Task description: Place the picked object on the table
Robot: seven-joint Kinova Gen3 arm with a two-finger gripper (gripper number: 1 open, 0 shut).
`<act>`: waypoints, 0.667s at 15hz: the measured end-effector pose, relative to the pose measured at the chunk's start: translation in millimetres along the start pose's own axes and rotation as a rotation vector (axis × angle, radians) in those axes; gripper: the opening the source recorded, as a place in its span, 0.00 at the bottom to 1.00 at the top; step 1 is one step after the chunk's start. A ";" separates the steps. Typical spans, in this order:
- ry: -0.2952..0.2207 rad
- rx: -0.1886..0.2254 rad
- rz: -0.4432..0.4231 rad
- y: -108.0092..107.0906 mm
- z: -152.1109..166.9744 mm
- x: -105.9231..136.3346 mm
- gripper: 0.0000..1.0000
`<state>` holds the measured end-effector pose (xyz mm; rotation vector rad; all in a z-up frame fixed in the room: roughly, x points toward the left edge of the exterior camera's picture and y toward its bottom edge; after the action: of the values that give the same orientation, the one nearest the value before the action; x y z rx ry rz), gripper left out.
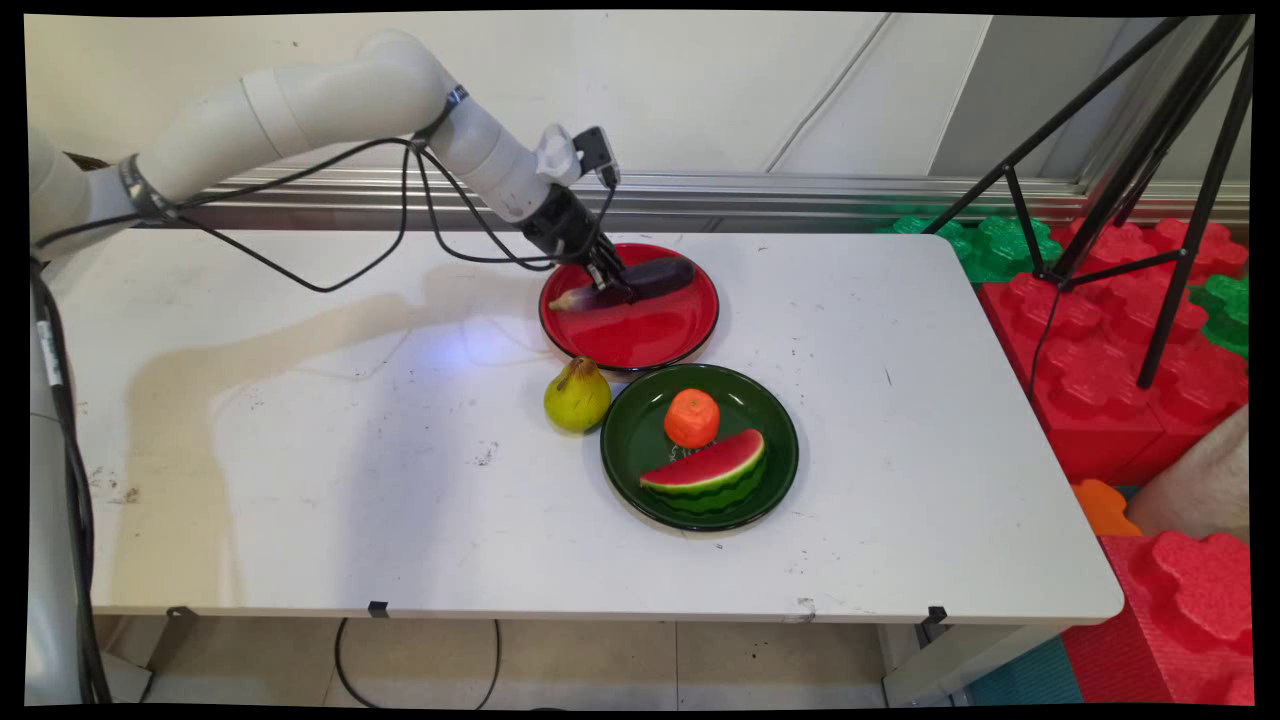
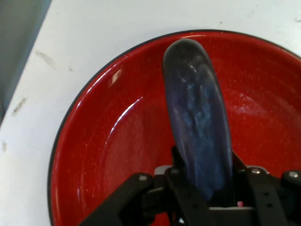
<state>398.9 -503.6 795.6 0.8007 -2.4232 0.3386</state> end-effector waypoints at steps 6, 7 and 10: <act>0.010 0.012 -0.005 9.6 -37.0 0.1 0.00; 0.010 0.014 -0.006 11.3 -42.6 -0.1 0.00; 0.006 0.022 -0.015 20.4 -73.0 -2.4 0.00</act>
<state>419.4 -457.5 852.2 0.8256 -2.4110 0.3616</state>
